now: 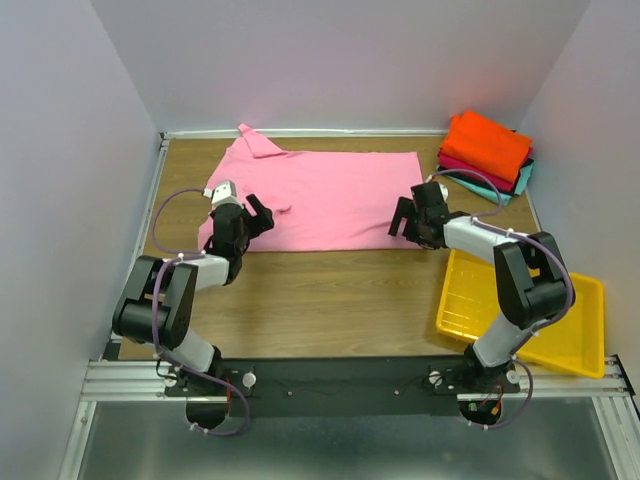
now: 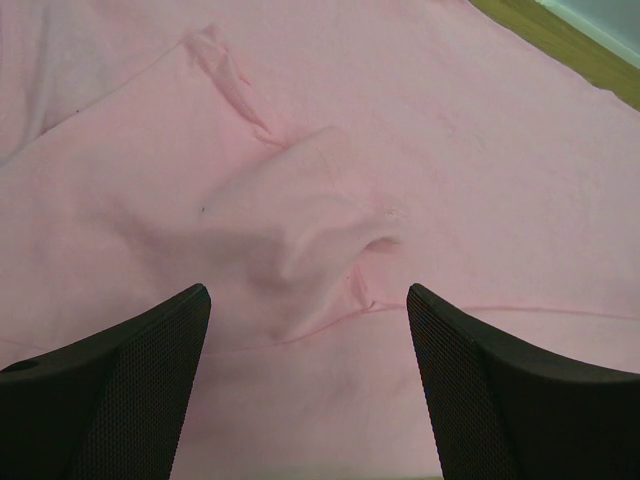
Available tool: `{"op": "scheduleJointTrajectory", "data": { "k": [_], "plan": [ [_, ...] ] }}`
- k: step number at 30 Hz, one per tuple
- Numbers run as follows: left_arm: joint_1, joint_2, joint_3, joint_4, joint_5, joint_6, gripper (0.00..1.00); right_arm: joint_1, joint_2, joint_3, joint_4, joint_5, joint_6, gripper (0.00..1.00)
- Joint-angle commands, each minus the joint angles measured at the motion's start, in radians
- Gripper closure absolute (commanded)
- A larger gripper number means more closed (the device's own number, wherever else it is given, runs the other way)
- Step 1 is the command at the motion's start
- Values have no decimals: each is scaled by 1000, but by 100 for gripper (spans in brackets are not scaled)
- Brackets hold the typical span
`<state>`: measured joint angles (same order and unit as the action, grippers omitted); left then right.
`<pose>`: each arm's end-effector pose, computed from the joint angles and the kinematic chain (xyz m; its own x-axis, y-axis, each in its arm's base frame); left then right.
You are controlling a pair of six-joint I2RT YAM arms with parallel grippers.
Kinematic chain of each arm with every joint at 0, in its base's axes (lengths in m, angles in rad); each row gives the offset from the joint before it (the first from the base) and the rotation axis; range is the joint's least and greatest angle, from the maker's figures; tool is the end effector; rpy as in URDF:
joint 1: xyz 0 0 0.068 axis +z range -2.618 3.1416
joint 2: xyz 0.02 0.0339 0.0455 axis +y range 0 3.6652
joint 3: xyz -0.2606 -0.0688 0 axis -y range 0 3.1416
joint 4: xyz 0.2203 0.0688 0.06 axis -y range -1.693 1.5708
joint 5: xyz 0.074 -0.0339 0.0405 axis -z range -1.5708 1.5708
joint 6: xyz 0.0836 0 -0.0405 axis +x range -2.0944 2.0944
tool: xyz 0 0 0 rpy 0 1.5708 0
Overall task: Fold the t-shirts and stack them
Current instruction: Fold the tshirt
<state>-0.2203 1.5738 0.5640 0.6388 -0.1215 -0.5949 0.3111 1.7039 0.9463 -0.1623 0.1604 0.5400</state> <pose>0.3292 -0.0633 0.1626 -0.3528 -0.4911 -0.7965 -0.1099 0.8671 -0.4859 0.3380 0.0946 0.1395 -0.7576 0.2895 -0.5850 0.2092 0.9567 0.2025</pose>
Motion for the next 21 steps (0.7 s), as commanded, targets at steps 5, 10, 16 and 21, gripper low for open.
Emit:
{"op": "scheduleJointTrajectory", "data": {
  "k": [5, 10, 16, 21],
  "plan": [
    [-5, -129, -1, 2, -20, 4, 13, -3, -104, 8, -115, -22, 14, 0],
    [-5, -95, 100, -45, -14, 30, 13, -3, -79, 133, -115, -2, -14, 0],
    [-19, 29, 244, -90, 16, 56, 14, -3, 55, 270, -109, -4, -67, 0],
    [-62, 129, 329, -140, 17, 79, 14, -3, 144, 304, -97, -5, -80, 0]
  ]
}}
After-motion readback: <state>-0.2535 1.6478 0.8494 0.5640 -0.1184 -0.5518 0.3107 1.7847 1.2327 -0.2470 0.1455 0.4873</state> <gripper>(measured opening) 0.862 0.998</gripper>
